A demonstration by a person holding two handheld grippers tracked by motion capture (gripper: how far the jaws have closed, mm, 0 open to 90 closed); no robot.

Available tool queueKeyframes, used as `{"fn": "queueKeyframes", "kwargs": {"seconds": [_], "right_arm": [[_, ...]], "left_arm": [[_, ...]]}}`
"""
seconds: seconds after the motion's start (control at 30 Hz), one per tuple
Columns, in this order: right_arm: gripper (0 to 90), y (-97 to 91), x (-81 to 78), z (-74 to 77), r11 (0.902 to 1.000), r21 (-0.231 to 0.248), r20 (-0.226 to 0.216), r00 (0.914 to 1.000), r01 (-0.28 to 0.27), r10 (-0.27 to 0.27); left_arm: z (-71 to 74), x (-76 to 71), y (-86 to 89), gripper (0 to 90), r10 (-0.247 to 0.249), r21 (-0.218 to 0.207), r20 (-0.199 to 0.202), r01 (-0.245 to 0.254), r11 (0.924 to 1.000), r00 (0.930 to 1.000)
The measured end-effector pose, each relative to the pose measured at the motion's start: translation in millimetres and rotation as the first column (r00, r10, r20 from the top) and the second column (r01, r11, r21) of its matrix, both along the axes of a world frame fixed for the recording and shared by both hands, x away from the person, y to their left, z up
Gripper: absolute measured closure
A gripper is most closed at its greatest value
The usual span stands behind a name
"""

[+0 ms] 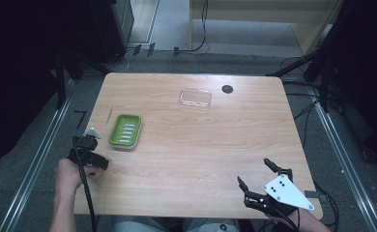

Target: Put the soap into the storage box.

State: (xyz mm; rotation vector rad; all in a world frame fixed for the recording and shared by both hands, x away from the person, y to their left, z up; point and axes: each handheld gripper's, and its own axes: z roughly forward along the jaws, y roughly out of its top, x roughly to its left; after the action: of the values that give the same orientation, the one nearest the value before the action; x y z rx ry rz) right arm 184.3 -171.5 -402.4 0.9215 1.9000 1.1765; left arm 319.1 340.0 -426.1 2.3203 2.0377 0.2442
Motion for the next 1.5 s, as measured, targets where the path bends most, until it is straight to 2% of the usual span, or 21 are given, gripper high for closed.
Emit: {"fn": "queueKeyframes", "kwargs": {"seconds": [0.3,0.7,1.0,1.13,1.33,1.5], "right_arm": [[13.3,-0.6,-0.3,-0.5,1.0,-0.009,-0.001,1.0,0.0,0.0],[13.3,-1.1,-1.2,-0.5,0.9999,-0.014,-0.002,1.0,0.008,-0.008],[13.3,-0.1,-0.4,-0.7,0.9999,-0.014,-0.001,1.0,0.007,-0.007],[13.3,0.8,-0.3,-0.8,0.9999,-0.016,-0.003,1.0,0.004,-0.004],[13.3,1.1,-0.3,-0.9,0.9998,-0.017,-0.006,1.0,0.004,-0.004],[13.3,1.1,0.6,-1.2,0.9998,-0.022,-0.005,1.0,0.002,-0.002]], "left_arm": [[12.1,2.8,-5.8,33.8,-0.04,0.013,0.016,0.04,0.9991,0.9991],[25.3,9.5,-13.0,33.8,-0.072,-0.023,0.043,0.073,0.9971,0.9965],[36.1,19.3,-19.6,33.8,-0.097,-0.011,0.055,0.098,0.9952,0.9938],[38.6,23.6,-22.1,33.8,-0.103,-0.007,0.062,0.104,0.9946,0.9927],[38.5,27.3,-27.6,33.8,-0.121,-0.008,0.051,0.122,0.9925,0.9913],[41.1,33.4,-28.6,33.8,-0.125,-0.011,0.069,0.126,0.9919,0.9897]]}}
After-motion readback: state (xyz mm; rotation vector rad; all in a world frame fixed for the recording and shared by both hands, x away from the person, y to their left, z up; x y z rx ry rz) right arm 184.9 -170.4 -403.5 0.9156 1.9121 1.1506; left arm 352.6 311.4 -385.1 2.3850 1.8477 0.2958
